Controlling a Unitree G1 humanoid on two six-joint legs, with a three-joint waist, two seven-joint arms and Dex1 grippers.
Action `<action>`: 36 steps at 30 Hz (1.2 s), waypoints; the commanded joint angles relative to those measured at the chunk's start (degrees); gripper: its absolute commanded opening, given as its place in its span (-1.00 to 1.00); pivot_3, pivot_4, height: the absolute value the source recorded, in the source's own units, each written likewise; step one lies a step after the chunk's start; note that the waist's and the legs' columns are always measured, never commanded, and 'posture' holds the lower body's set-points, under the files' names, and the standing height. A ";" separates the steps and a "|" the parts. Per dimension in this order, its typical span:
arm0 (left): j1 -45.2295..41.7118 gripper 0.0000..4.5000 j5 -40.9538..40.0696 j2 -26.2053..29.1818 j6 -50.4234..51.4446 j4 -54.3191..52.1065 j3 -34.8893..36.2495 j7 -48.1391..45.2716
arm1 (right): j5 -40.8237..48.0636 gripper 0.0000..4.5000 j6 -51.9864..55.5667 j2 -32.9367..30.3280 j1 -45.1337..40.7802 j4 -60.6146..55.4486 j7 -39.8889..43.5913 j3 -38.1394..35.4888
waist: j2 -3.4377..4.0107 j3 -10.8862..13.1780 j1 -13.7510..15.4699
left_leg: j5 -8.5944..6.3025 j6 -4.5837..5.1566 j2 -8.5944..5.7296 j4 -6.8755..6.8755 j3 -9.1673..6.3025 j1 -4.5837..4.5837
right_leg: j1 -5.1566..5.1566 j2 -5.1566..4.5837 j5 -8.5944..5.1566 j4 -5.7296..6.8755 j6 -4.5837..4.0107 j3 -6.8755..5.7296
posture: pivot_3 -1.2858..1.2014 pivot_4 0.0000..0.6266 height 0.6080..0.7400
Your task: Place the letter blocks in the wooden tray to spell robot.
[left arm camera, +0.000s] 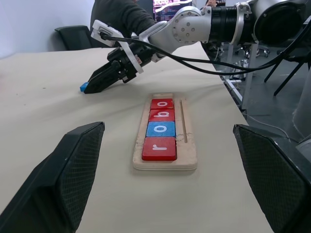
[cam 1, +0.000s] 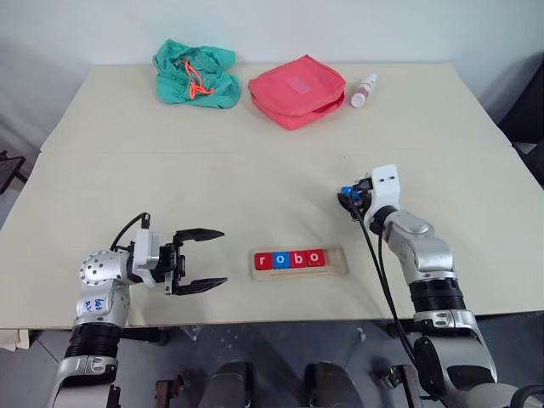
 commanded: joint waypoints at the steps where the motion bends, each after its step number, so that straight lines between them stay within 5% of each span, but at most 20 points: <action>1: -0.22 1.00 -0.10 -0.14 -0.88 -0.02 0.45 -0.05 | 0.11 -0.35 1.22 -0.61 0.91 -3.79 -0.54 -0.56 | 0.00 0.00 -0.01 | 0.00 0.00 0.00 0.00 0.00 0.00 | 0.00 0.00 0.00 0.00 0.00 0.01 | 0.03 -0.52 1.00; 9: -1.25 1.00 -0.31 -0.36 -1.07 1.57 0.21 -1.26 | 4.15 -0.35 10.12 -4.39 6.88 -21.93 0.61 -3.82 | 0.00 0.00 0.06 | 0.00 0.00 0.00 -0.01 0.01 -0.02 | -0.04 0.00 0.00 0.00 0.00 0.01 | 0.03 -0.52 1.00; 19: -4.61 1.00 -0.07 -0.65 -1.52 6.10 -1.07 -4.13 | 10.52 -0.35 30.62 -4.73 27.05 -53.80 -3.73 -12.05 | -0.01 0.00 1.50 | 0.00 0.00 -0.01 0.00 0.10 -0.03 | -0.01 0.00 0.00 -0.09 0.00 0.07 | 0.03 -0.52 1.00; 31: -6.64 1.00 0.05 -1.77 -1.87 7.91 -2.65 -4.57 | 12.36 -0.35 32.68 -0.79 35.54 -59.26 -6.76 -12.94 | -0.01 -0.01 1.49 | 0.00 0.00 -0.02 0.01 0.13 0.01 | 0.00 0.01 0.00 -0.08 0.00 0.10 | 0.03 -0.52 1.00; 36: -6.50 1.00 -0.11 -1.43 -1.83 7.66 -2.58 -4.34 | 12.50 0.42 31.30 -0.86 36.49 -59.04 -6.77 -12.50 | -0.01 -0.01 1.48 | 0.00 0.00 -0.02 0.00 0.13 0.02 | 0.00 0.01 0.00 -0.08 0.00 0.10 | 0.03 -0.52 1.00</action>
